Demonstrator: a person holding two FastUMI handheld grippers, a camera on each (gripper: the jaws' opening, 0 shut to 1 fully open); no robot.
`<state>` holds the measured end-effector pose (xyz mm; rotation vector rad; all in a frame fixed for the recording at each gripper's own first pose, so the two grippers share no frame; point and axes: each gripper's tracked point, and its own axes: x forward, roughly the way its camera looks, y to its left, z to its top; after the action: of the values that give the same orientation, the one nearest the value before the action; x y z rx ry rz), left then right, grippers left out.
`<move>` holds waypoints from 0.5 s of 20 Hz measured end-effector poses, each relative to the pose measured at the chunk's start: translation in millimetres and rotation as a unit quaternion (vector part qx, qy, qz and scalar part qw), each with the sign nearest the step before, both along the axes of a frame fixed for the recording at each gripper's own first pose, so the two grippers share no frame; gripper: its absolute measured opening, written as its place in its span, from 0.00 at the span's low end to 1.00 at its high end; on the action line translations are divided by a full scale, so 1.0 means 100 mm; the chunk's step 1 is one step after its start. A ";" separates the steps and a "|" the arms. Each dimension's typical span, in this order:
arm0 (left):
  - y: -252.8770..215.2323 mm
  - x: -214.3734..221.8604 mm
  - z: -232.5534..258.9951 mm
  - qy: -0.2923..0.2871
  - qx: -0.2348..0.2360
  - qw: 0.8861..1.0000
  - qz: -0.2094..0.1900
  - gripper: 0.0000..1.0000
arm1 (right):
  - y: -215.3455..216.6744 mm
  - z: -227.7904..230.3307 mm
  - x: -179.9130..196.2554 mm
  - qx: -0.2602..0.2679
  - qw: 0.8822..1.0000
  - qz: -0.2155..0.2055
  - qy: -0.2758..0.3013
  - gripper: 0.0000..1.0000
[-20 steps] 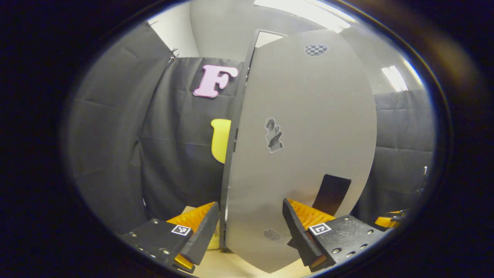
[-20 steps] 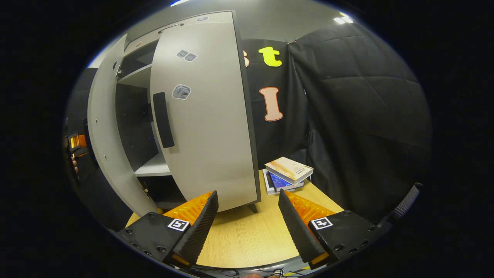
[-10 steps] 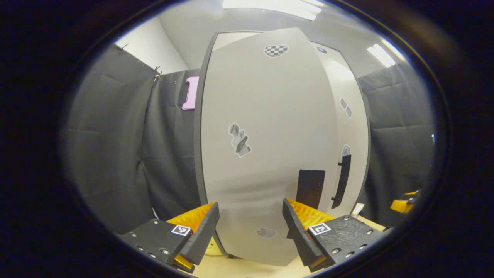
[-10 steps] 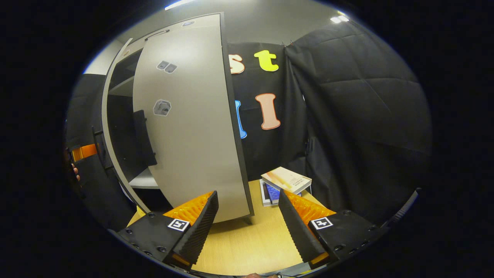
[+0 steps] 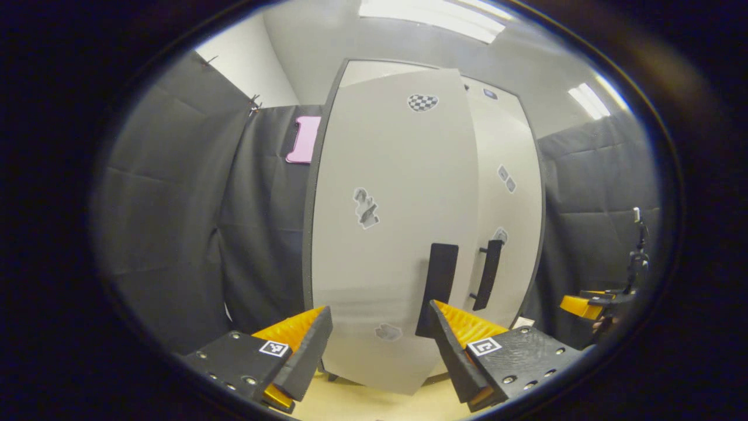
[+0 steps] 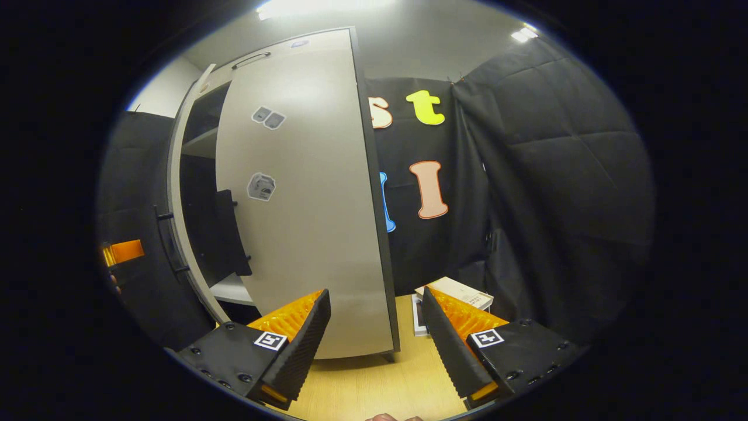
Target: Grab one shoe with the right hand and put it into the shoe cabinet, grab the other shoe with the left hand and put it into the shoe cabinet; then close the right door with the right hand and the left door with the left hand.
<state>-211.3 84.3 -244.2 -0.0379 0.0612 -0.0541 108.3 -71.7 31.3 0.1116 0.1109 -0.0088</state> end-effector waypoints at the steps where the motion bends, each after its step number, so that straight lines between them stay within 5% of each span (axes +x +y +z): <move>1: 0.00 -0.03 0.03 -0.006 -0.001 1.000 0.001 1.00 | 0.05 0.02 0.03 -0.003 1.000 0.006 -0.004 0.98; 10: 0.09 -0.18 -0.14 -0.007 -0.005 1.000 0.018 1.00 | 0.25 0.10 0.01 -0.001 0.999 0.028 -0.024 0.98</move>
<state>-229.0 92.9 -257.9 -0.0496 0.0462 -0.0180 109.4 -46.9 41.7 0.1057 0.0656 0.0494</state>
